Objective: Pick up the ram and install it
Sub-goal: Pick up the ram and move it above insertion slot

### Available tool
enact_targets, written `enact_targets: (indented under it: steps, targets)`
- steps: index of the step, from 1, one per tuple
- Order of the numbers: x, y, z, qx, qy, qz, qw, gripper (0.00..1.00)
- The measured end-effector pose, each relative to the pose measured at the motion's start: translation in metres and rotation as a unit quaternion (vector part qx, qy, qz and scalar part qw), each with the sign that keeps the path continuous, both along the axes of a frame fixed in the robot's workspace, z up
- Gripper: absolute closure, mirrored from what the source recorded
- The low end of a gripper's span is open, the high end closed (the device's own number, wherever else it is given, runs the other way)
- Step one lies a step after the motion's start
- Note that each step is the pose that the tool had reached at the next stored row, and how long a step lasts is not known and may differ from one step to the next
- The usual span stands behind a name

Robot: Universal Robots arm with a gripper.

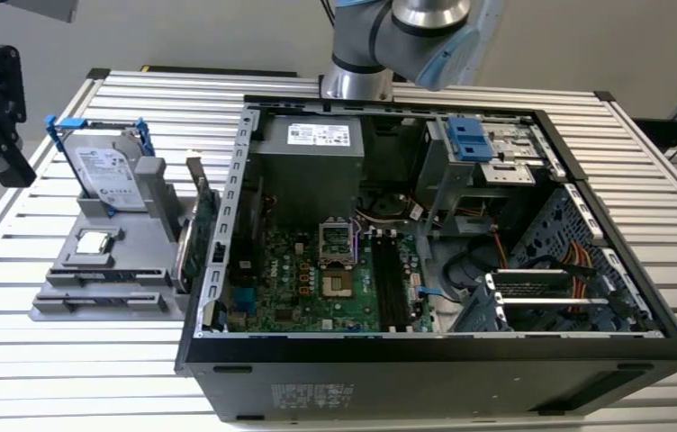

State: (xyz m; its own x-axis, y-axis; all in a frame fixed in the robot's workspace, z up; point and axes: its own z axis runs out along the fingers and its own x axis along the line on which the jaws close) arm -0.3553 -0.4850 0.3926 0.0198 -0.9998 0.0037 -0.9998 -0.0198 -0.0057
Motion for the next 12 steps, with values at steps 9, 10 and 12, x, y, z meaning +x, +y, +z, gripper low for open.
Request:
enact_targets:
  steps: [9, 10, 12]
  targets:
    - [0.0, 0.0, 0.0, 0.0002, -0.0001, 0.007, 1.0, 1.0]
    - [0.0, 0.0, 0.0, 0.0002, 0.0, 0.007, 1.0, 1.0]
    - [0.0, 0.0, 0.0, 0.0002, -0.0001, 0.008, 1.0, 1.0]
